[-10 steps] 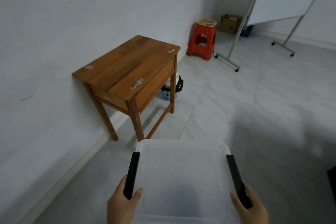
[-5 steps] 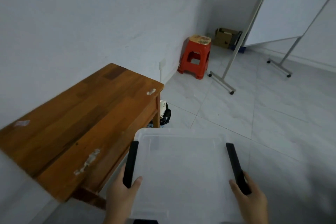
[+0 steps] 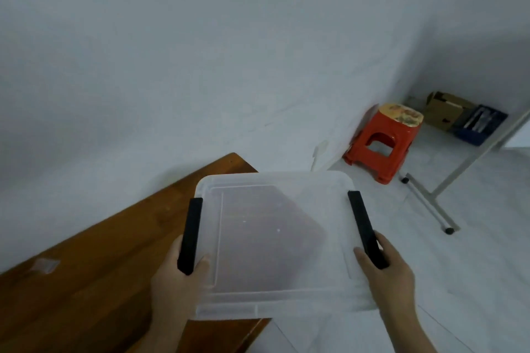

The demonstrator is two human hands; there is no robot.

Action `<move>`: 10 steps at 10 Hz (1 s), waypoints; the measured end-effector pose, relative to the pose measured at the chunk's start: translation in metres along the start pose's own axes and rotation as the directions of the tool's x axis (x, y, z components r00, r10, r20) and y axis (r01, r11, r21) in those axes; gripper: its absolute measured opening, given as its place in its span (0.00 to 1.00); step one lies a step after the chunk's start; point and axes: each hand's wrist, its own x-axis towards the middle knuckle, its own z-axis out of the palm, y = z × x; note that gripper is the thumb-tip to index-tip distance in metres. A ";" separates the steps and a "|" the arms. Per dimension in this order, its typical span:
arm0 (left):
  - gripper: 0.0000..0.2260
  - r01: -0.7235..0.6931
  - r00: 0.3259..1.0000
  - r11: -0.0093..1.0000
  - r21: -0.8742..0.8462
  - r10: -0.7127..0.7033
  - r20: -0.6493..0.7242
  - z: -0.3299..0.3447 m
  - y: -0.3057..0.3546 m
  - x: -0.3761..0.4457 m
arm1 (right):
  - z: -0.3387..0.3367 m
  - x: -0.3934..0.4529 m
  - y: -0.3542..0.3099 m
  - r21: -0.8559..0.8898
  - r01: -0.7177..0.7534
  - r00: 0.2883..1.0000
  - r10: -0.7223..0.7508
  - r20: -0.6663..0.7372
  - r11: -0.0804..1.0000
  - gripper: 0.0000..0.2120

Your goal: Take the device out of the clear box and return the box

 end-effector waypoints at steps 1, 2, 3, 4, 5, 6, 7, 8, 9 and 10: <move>0.22 0.029 0.989 0.999 0.017 -0.026 -0.143 -0.016 -0.002 0.030 | 0.051 0.041 -0.034 -0.027 0.096 0.981 -0.090 0.174 0.995 0.22; 0.21 0.073 0.951 0.996 0.051 -0.055 -0.304 -0.036 -0.005 0.047 | 0.102 0.066 -0.067 -0.043 0.229 0.909 -0.198 0.367 0.972 0.21; 0.20 0.161 0.885 0.986 0.051 -0.122 -0.448 -0.053 -0.010 0.059 | 0.152 0.083 -0.091 -0.038 0.362 0.801 -0.290 0.523 0.931 0.21; 0.21 0.243 0.823 0.970 0.018 -0.197 -0.533 -0.066 -0.016 0.070 | 0.192 0.093 -0.112 -0.025 0.449 0.684 -0.326 0.653 0.893 0.21; 0.23 0.263 0.798 0.965 0.011 -0.211 -0.564 -0.072 -0.019 0.081 | 0.218 0.099 -0.119 -0.003 0.480 0.617 -0.335 0.712 0.878 0.21; 0.23 0.294 0.777 0.956 0.010 -0.233 -0.585 -0.076 -0.015 0.087 | 0.230 0.101 -0.119 -0.006 0.481 0.606 -0.328 0.725 0.877 0.20; 0.21 0.251 0.768 0.967 -0.029 -0.218 -0.603 -0.073 -0.017 0.088 | 0.234 0.104 -0.118 -0.001 0.506 0.611 -0.358 0.706 0.862 0.19; 0.22 0.259 0.769 0.965 -0.049 -0.237 -0.594 -0.073 -0.016 0.086 | 0.232 0.103 -0.119 -0.018 0.540 0.605 -0.373 0.704 0.841 0.19; 0.22 0.238 0.785 0.968 -0.085 -0.243 -0.570 -0.076 -0.016 0.084 | 0.231 0.102 -0.121 -0.031 0.554 0.599 -0.372 0.709 0.832 0.19; 0.20 0.207 0.785 0.968 -0.145 -0.253 -0.566 -0.075 -0.008 0.081 | 0.229 0.098 -0.123 -0.060 0.576 0.595 -0.368 0.715 0.815 0.21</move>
